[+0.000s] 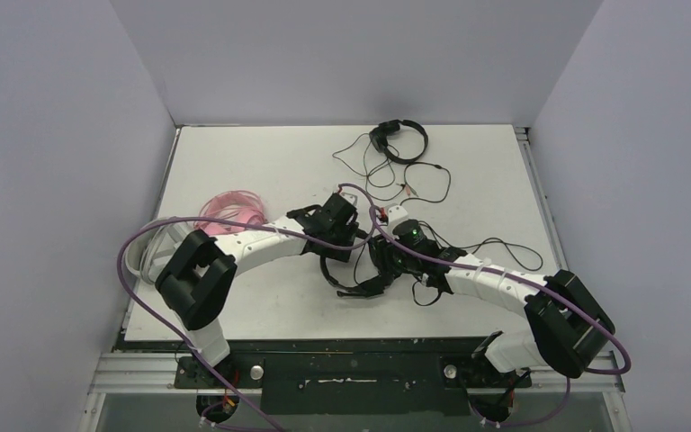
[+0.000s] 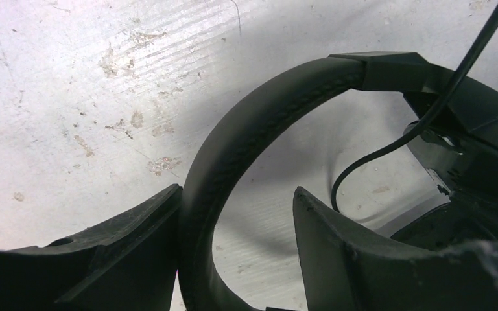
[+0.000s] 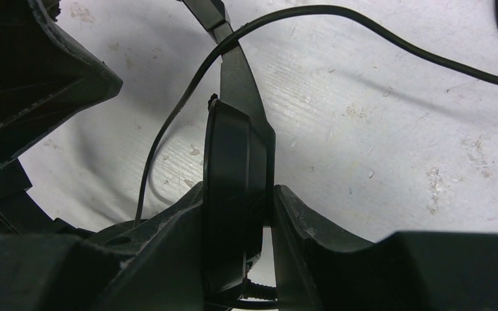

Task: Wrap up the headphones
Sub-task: Pick up the headphones from the center of the board.

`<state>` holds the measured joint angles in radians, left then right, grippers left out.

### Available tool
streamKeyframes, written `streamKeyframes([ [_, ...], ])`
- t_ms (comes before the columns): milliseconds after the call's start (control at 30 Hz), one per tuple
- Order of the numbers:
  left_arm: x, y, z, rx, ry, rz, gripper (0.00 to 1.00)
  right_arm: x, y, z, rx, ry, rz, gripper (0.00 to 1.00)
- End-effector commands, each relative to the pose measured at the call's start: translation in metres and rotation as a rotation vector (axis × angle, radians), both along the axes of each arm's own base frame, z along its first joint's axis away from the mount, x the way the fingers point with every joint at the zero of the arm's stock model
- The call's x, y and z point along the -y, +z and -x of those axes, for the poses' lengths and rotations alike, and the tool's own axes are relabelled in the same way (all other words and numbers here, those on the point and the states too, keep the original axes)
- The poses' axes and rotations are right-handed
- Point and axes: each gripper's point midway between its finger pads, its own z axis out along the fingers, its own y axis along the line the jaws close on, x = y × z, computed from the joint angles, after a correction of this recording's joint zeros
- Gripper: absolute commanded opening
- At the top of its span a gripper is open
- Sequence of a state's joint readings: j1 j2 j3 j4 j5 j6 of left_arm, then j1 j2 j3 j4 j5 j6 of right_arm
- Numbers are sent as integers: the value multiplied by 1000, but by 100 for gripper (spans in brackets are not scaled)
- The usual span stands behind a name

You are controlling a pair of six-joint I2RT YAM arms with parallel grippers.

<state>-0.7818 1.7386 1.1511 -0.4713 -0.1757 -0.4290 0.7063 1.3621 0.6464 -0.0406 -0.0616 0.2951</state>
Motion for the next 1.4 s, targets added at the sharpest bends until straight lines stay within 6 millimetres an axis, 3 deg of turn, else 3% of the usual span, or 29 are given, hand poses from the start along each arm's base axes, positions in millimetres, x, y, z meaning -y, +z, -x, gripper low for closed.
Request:
streamKeyframes([
  [0, 0, 16, -15, 84, 9, -67, 58, -15, 24, -15, 78, 19, -83, 29],
  [100, -3, 20, -16, 101, 12, -86, 59, -16, 22, -15, 71, 28, -76, 30],
  [200, -2, 26, -17, 117, 8, -84, 47, -16, 22, -15, 69, 31, -75, 30],
  [400, -4, 28, -16, 123, 4, -95, 43, -19, 23, -15, 63, 40, -78, 29],
  [533, -7, 23, -15, 115, 6, -129, 21, -19, 26, -15, 65, 40, -86, 30],
  [600, -8, 24, -14, 125, 8, -140, 1, -19, 27, -14, 67, 42, -87, 33],
  [667, -8, 25, -14, 131, 7, -151, 0, -20, 29, -14, 70, 42, -94, 41],
  [733, -9, 28, -14, 137, 11, -157, 0, -22, 36, -15, 78, 48, -111, 55],
  [800, -12, 33, -14, 145, 17, -161, 0, -23, 46, -16, 94, 48, -132, 71],
  [967, -26, 67, -16, 201, 22, -168, 0, -13, 91, -23, 184, 13, -210, 87],
  [1167, -42, 110, -10, 250, 15, -134, 0, 22, 148, -36, 284, -54, -360, 90],
  [1367, -49, 150, 8, 247, -16, 7, 0, 55, 183, -47, 394, -141, -377, 90],
])
